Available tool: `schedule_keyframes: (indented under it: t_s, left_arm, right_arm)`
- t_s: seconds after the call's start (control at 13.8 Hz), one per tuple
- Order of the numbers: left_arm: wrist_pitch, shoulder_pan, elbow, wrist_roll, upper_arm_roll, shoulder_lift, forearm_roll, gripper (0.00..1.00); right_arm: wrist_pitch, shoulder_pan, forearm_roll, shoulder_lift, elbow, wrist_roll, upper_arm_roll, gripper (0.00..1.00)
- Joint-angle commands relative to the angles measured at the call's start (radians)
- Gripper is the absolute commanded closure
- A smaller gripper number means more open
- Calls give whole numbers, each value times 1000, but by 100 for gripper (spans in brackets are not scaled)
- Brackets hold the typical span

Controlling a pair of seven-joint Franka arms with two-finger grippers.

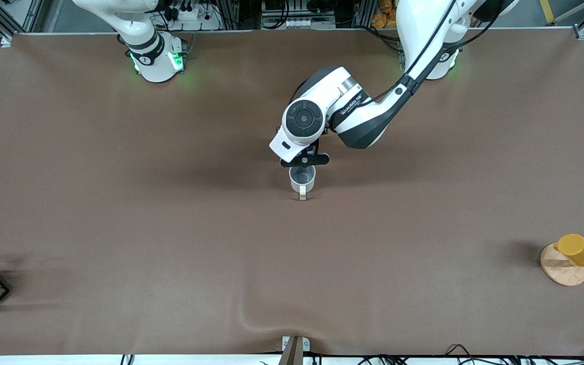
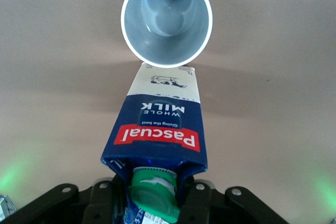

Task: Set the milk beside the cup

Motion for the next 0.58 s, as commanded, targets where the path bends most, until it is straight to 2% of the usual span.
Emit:
schedule_keyframes:
  t_s: [0.0, 0.22, 0.51]
  left_arm:
    - [-4, -11, 28, -25, 7, 16, 32, 79]
    - [7, -11, 30, -25, 7, 23, 33, 79]
    - [37, -11, 28, -25, 9, 36, 33, 75]
  right_arm:
    - [64, -40, -16, -22, -67, -22, 32, 0]
    - [74, -61, -137, -12, -67, -16, 115, 0]
    - [80, -46, -114, 6, -63, 25, 118, 0]
